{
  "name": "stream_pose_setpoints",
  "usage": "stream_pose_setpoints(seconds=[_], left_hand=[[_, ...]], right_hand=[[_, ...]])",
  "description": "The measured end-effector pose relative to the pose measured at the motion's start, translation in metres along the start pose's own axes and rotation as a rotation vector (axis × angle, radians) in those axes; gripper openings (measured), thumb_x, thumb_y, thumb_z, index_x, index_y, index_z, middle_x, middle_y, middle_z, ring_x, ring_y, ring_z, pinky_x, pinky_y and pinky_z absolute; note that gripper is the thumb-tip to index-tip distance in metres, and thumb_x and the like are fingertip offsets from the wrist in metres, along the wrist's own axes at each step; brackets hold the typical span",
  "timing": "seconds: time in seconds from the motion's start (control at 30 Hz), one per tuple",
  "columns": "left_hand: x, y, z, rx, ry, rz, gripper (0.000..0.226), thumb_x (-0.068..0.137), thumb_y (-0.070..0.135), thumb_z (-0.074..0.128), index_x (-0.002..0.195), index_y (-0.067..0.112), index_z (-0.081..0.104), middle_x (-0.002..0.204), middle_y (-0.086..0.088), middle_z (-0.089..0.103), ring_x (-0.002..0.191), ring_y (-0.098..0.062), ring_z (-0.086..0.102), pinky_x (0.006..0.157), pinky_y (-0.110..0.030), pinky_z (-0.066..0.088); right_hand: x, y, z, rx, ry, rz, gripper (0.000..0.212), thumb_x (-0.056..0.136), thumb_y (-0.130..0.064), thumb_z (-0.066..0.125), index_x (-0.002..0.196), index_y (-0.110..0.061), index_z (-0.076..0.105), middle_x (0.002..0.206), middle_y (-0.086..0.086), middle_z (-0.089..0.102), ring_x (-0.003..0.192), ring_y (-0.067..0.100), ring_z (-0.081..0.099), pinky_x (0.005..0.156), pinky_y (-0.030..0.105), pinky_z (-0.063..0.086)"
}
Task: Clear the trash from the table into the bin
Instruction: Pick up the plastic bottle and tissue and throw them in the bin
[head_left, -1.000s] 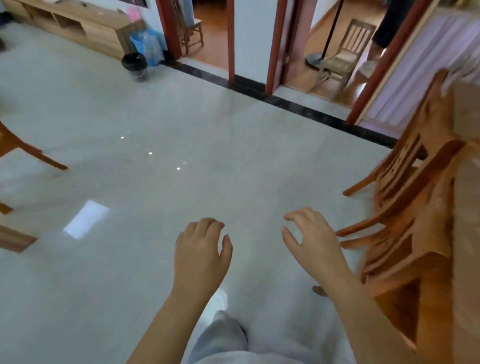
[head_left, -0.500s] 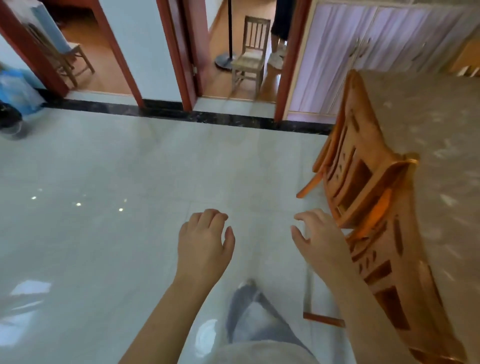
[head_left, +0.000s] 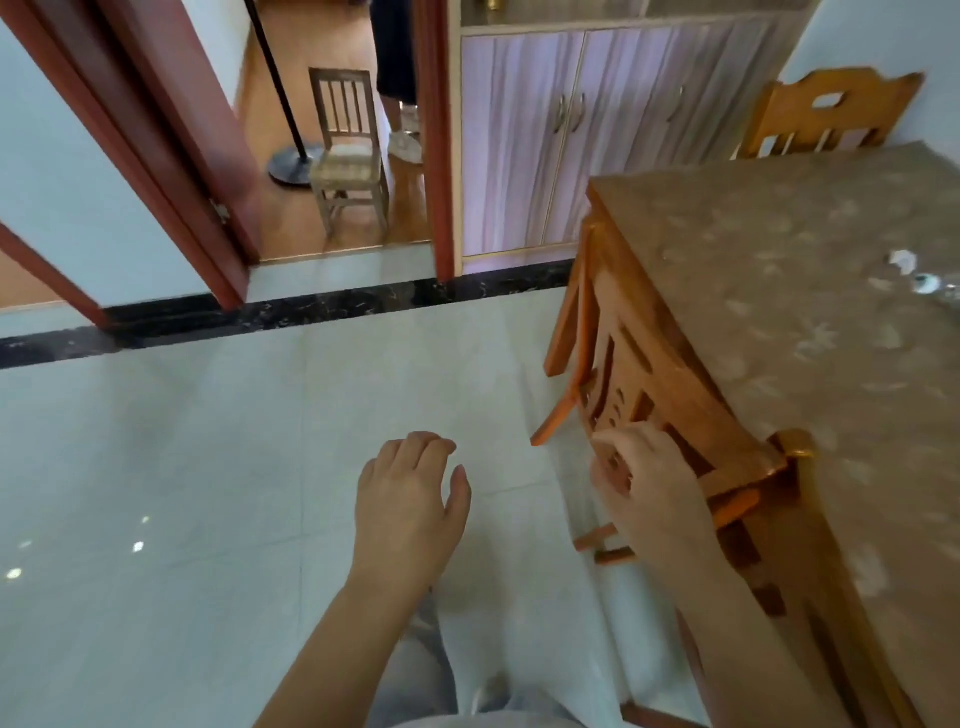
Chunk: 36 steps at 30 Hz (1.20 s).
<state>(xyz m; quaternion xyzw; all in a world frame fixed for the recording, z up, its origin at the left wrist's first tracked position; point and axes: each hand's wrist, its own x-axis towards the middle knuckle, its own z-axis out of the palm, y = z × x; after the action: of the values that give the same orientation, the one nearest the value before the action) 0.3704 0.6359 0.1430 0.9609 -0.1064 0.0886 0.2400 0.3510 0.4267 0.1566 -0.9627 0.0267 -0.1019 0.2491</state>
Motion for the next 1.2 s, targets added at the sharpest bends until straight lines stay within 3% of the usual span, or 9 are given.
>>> stream_pose_setpoints(seconds=[0.1, 0.2, 0.37, 0.47, 0.57, 0.7, 0.97, 1.1, 1.2], left_hand=[[0.067, -0.031, 0.003, -0.031, 0.013, 0.03, 0.035, 0.082, 0.027, 0.042, 0.09, 0.005, 0.068, 0.09, -0.01, 0.07, 0.075, -0.028, 0.063, 0.065, -0.036, 0.049], [0.135, -0.065, -0.001, -0.055, 0.022, 0.054, 0.024, 0.08, 0.02, 0.053, 0.09, 0.005, 0.068, 0.09, -0.01, 0.07, 0.076, -0.029, 0.064, 0.067, -0.036, 0.05], [0.241, -0.101, -0.006, -0.078, 0.019, 0.107, 0.016, 0.077, 0.01, 0.068, 0.092, 0.005, 0.068, 0.091, -0.012, 0.07, 0.08, -0.03, 0.064, 0.073, -0.039, 0.05], [0.296, -0.111, 0.003, -0.08, -0.006, 0.151, 0.017, 0.078, 0.014, 0.066, 0.092, 0.005, 0.068, 0.092, -0.012, 0.07, 0.082, -0.03, 0.065, 0.074, -0.041, 0.051], [0.343, -0.115, 0.015, -0.104, -0.059, 0.173, 0.024, 0.077, 0.021, 0.057, 0.091, 0.006, 0.068, 0.091, -0.01, 0.07, 0.081, -0.029, 0.065, 0.073, -0.041, 0.051], [0.412, -0.116, 0.042, -0.096, -0.096, 0.225, 0.02, 0.077, 0.02, 0.061, 0.09, 0.006, 0.068, 0.091, -0.011, 0.07, 0.081, -0.03, 0.066, 0.075, -0.043, 0.051], [0.57, -0.067, 0.094, -0.125, -0.111, 0.407, 0.022, 0.077, 0.022, 0.058, 0.089, 0.006, 0.068, 0.087, -0.011, 0.07, 0.079, -0.029, 0.066, 0.073, -0.045, 0.054], [0.641, -0.032, 0.121, -0.19, -0.13, 0.546, 0.031, 0.082, 0.027, 0.044, 0.086, 0.005, 0.066, 0.078, -0.01, 0.067, 0.07, -0.025, 0.062, 0.065, -0.032, 0.047], [0.676, -0.011, 0.145, -0.216, -0.191, 0.625, 0.028, 0.08, 0.024, 0.045, 0.087, 0.005, 0.065, 0.079, -0.009, 0.065, 0.069, -0.024, 0.058, 0.063, -0.031, 0.046]], right_hand=[[0.059, -0.015, 0.021, -0.016, 0.036, -0.002, 0.014, 0.077, -0.012, 0.067, 0.09, -0.007, 0.063, 0.086, 0.009, 0.063, 0.078, 0.022, 0.057, 0.068, 0.036, 0.052], [0.126, -0.04, 0.044, -0.045, 0.033, 0.043, 0.019, 0.081, -0.019, 0.064, 0.097, -0.008, 0.063, 0.093, 0.01, 0.065, 0.083, 0.022, 0.058, 0.073, 0.042, 0.053], [0.231, -0.076, 0.061, -0.044, 0.071, 0.063, 0.022, 0.083, -0.018, 0.063, 0.102, -0.008, 0.062, 0.101, 0.01, 0.063, 0.086, 0.021, 0.059, 0.076, 0.033, 0.051], [0.276, -0.078, 0.072, -0.065, 0.081, 0.099, 0.022, 0.082, -0.018, 0.064, 0.101, -0.008, 0.063, 0.1, 0.012, 0.064, 0.082, 0.024, 0.06, 0.074, 0.037, 0.053], [0.316, -0.066, 0.083, -0.093, 0.092, 0.111, 0.021, 0.078, -0.014, 0.068, 0.096, -0.005, 0.064, 0.094, 0.014, 0.066, 0.084, 0.027, 0.061, 0.072, 0.04, 0.054], [0.379, -0.039, 0.094, -0.092, 0.117, 0.17, 0.021, 0.082, -0.017, 0.063, 0.1, -0.007, 0.063, 0.098, 0.012, 0.064, 0.087, 0.025, 0.058, 0.076, 0.04, 0.051], [0.522, 0.042, 0.071, -0.079, 0.312, 0.28, 0.021, 0.081, -0.014, 0.063, 0.1, -0.006, 0.063, 0.1, 0.015, 0.061, 0.089, 0.032, 0.055, 0.073, 0.041, 0.047], [0.563, 0.08, 0.051, -0.115, 0.365, 0.314, 0.016, 0.077, -0.015, 0.061, 0.09, -0.005, 0.063, 0.085, 0.014, 0.059, 0.075, 0.035, 0.055, 0.06, 0.036, 0.044], [0.574, 0.103, 0.045, -0.138, 0.406, 0.44, 0.021, 0.077, -0.018, 0.059, 0.091, -0.002, 0.061, 0.085, 0.019, 0.06, 0.078, 0.036, 0.055, 0.064, 0.041, 0.046]])
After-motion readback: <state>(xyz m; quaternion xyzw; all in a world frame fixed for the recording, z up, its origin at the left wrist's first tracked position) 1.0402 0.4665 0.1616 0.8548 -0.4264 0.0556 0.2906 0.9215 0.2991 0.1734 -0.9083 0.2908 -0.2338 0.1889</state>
